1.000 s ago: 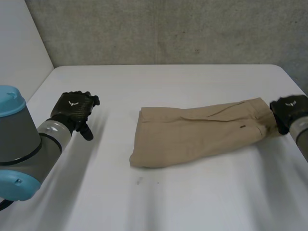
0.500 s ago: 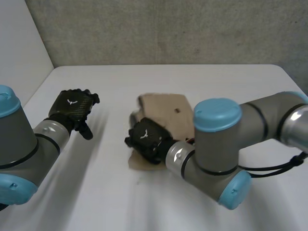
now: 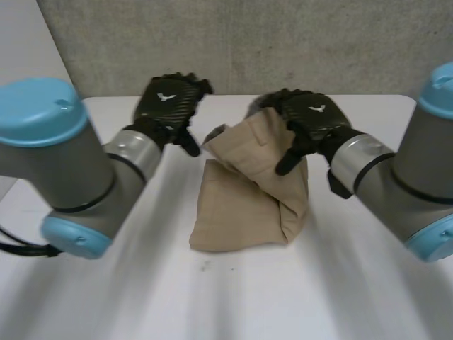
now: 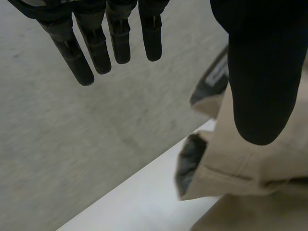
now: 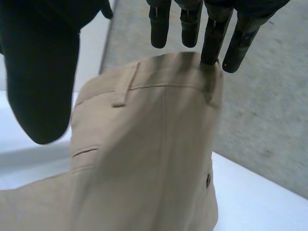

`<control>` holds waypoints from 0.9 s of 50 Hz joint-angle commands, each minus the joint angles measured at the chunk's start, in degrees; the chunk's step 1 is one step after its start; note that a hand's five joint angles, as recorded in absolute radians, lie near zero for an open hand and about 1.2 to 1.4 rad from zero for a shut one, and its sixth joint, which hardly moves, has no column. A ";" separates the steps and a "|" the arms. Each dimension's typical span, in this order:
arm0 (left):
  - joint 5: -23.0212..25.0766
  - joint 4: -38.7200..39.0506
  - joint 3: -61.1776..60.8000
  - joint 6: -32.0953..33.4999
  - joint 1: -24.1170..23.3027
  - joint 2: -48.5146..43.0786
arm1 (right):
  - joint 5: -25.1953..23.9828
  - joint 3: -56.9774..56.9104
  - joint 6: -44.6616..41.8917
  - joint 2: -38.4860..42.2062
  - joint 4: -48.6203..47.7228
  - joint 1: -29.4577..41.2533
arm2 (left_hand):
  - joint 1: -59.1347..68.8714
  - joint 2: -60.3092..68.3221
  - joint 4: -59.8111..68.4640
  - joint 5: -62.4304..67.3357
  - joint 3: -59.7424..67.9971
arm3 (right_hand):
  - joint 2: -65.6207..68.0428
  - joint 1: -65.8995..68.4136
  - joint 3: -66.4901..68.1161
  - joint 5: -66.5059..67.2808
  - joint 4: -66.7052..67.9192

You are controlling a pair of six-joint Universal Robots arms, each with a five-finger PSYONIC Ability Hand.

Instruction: Fold the shorts.

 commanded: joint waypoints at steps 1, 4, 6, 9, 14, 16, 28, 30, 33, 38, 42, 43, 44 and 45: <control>-0.34 -0.43 9.34 -1.76 -5.08 -8.31 | -1.66 -1.20 0.09 1.92 3.52 -3.67 | 0.57 1.44 1.57 2.17 1.18 | -2.14 -1.56 -2.26 -3.53 -3.40; -0.52 -0.52 10.66 -1.84 -5.26 -9.81 | -2.01 -1.55 -0.26 3.95 4.58 -3.58 | 0.74 1.61 1.74 2.34 1.34 | -2.14 -1.56 -2.26 -3.53 -3.40; -0.61 -0.60 10.67 -1.84 -5.26 -9.99 | -2.18 -1.20 -0.53 4.39 4.67 -3.50 | 0.74 1.61 1.74 2.34 1.34 | -2.14 -1.56 -2.26 -3.53 -3.40; -0.61 -0.78 10.40 -1.84 -5.26 -9.99 | -2.71 -0.41 -0.62 4.48 4.76 -3.50 | 0.74 1.61 1.74 2.34 1.34 | -2.14 -1.56 -2.26 -3.53 -3.40; -0.52 -1.22 9.52 -1.84 -5.17 -10.16 | -2.98 0.20 -0.53 4.30 4.67 -3.67 | 0.57 1.44 1.58 2.17 1.18 | -2.14 -1.56 -2.26 -3.53 -3.40; -0.52 -1.40 9.35 -1.84 -5.17 -10.25 | -3.33 0.82 -0.61 3.69 4.67 -3.67 | 0.73 1.61 1.74 2.34 1.34 | -2.14 -1.56 -2.26 -3.53 -3.40; 1.23 -1.13 12.33 -1.40 -5.61 -15.43 | -2.10 4.25 -0.44 -2.91 3.70 -4.99 | 2.41 3.29 3.42 4.02 3.02 | -2.14 -1.56 -2.26 -3.53 -3.40; 2.38 -1.04 14.44 -1.32 -5.61 -17.89 | -2.10 4.07 -0.44 -2.82 3.96 -5.69 | 4.59 5.47 5.60 6.20 5.20 | -2.14 -1.56 -2.26 -3.53 -3.40; 4.04 -2.01 16.98 -0.88 -5.52 -21.22 | -1.92 3.72 -0.44 -2.12 4.57 -6.48 | 6.78 7.66 7.79 8.39 7.39 | -2.14 -1.56 -2.26 -3.53 -3.40; 4.31 -5.34 17.35 4.03 -5.52 -23.52 | -0.87 3.81 -0.70 -0.01 5.19 -6.66 | 6.63 7.50 7.63 8.23 7.23 | -2.14 -1.56 -2.26 -3.53 -3.40; 3.44 -6.14 16.03 9.22 -5.43 -23.79 | -0.52 4.16 -0.79 0.96 5.20 -6.92 | 6.62 7.50 7.63 8.23 7.23 | -2.14 -1.56 -2.26 -3.53 -3.40; 3.17 -6.06 15.76 9.84 -5.43 -23.88 | -0.52 4.25 -0.79 1.05 5.20 -6.92 | 6.79 7.66 7.80 8.39 7.40 | -2.14 -1.56 -2.26 -3.53 -3.40; 2.39 -6.05 15.68 10.72 -5.43 -23.96 | -0.52 4.42 -0.79 1.14 5.11 -7.01 | 7.12 8.00 8.13 8.73 7.73 | -2.14 -1.56 -2.26 -3.53 -3.40; 2.12 -5.97 15.67 11.16 -5.43 -24.14 | -0.52 4.51 -0.79 1.14 5.11 -6.92 | 8.46 9.33 9.47 10.07 9.07 | -2.14 -1.56 -2.26 -3.53 -3.40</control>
